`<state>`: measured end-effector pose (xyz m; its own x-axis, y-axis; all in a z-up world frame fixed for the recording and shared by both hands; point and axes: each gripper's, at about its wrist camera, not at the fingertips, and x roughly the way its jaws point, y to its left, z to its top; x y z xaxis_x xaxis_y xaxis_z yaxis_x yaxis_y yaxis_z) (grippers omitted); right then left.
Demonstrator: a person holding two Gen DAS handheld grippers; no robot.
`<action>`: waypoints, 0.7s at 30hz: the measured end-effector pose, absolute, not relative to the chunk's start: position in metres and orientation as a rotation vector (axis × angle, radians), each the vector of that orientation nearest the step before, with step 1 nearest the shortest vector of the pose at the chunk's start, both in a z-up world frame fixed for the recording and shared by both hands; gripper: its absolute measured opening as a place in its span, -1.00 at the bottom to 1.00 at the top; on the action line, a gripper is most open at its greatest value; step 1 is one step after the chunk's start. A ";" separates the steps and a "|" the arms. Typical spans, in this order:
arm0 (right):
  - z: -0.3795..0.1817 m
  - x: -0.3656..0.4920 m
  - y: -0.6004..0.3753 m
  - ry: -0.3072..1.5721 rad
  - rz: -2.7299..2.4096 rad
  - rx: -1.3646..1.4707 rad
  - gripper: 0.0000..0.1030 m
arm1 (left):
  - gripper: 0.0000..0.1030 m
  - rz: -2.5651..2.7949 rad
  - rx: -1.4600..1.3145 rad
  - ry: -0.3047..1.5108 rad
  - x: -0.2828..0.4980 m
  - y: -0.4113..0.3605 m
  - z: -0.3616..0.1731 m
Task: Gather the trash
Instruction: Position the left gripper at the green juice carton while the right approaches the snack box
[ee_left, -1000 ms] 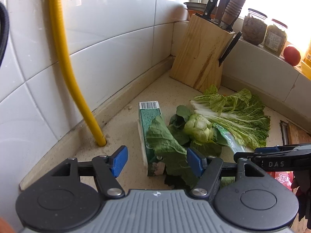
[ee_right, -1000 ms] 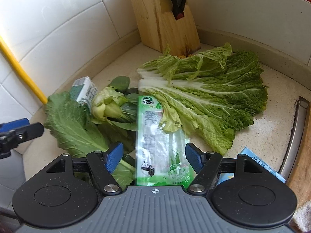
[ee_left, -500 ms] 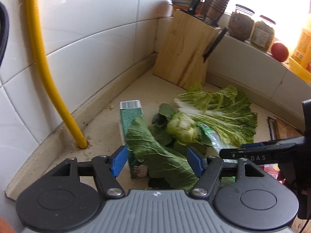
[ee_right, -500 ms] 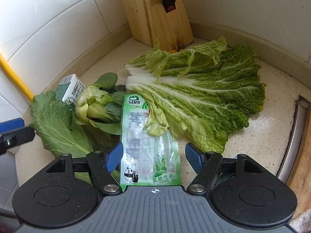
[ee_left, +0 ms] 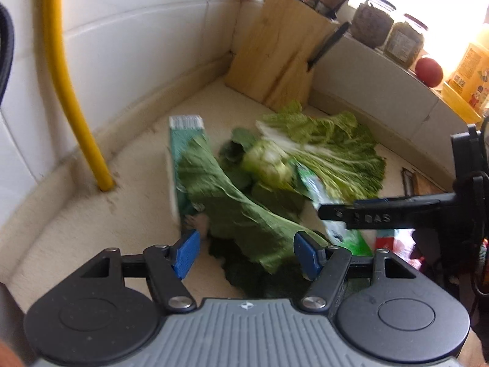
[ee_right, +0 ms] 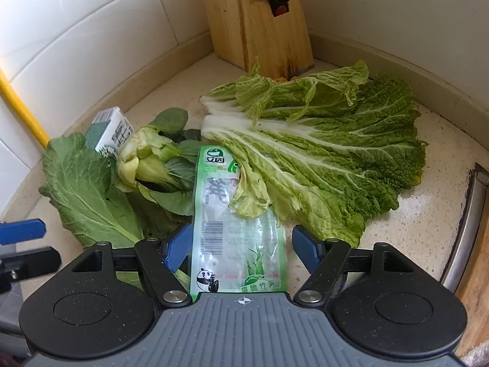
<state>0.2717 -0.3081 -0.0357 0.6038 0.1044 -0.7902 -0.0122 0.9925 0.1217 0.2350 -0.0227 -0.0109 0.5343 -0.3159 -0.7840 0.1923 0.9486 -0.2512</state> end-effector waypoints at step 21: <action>-0.035 0.275 -0.308 0.941 0.052 0.054 0.62 | 0.39 -0.188 -0.074 0.787 0.266 -0.007 0.028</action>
